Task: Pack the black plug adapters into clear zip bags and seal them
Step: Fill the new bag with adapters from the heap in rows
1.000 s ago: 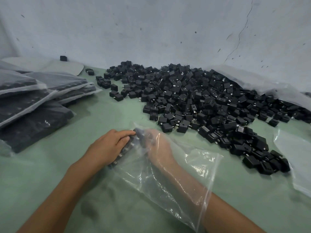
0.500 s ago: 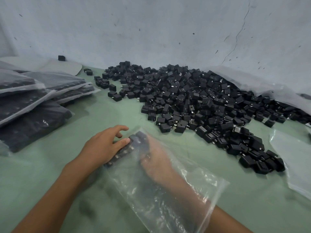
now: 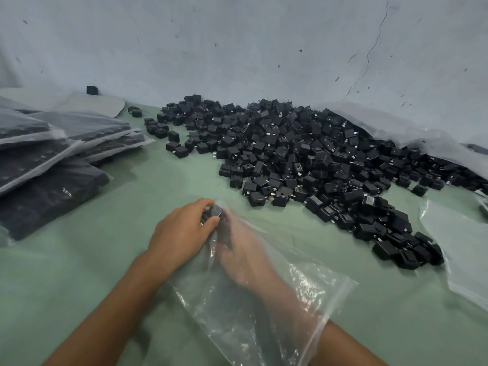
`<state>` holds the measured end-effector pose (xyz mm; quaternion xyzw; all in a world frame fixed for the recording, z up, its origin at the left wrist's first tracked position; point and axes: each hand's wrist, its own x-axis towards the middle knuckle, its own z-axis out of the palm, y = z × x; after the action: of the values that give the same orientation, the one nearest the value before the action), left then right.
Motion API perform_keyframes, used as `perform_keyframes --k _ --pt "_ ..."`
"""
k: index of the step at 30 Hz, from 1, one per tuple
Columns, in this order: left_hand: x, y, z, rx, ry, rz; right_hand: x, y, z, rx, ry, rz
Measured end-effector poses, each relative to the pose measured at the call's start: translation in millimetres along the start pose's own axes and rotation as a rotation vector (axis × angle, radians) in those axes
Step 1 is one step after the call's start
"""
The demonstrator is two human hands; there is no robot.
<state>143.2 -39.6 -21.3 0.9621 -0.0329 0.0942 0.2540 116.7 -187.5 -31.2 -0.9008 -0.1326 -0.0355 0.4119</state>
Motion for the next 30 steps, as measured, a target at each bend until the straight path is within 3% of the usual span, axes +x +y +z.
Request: perform_keyframes --k 6,13,17,20,22,25,27,30 --pt "-3 2 -3 0.076 -0.081 0.094 -1 3 -10 -0.07 -0.038 0.033" --pt "-10 7 -1 0.183 0.018 0.202 -2 -2 -13 -0.04 -0.039 0.13" --pt "-8 4 -1 0.165 0.008 0.191 -31 7 -17 0.072 -0.006 0.067" --pt "-8 1 -1 0.148 0.02 0.208 -81 19 -42 0.305 -0.115 0.087" --pt "-7 1 0 0.14 0.021 0.213 -114 22 -82 0.425 -0.291 0.208" --pt "-6 1 1 0.146 0.013 0.211 -153 22 -152 0.425 -0.421 0.281" --pt "-7 1 2 0.142 0.006 0.206 -161 23 -186 0.363 -0.359 0.237" --pt "-7 2 1 0.136 0.0 0.2 -151 43 -221 0.142 -0.068 0.258"
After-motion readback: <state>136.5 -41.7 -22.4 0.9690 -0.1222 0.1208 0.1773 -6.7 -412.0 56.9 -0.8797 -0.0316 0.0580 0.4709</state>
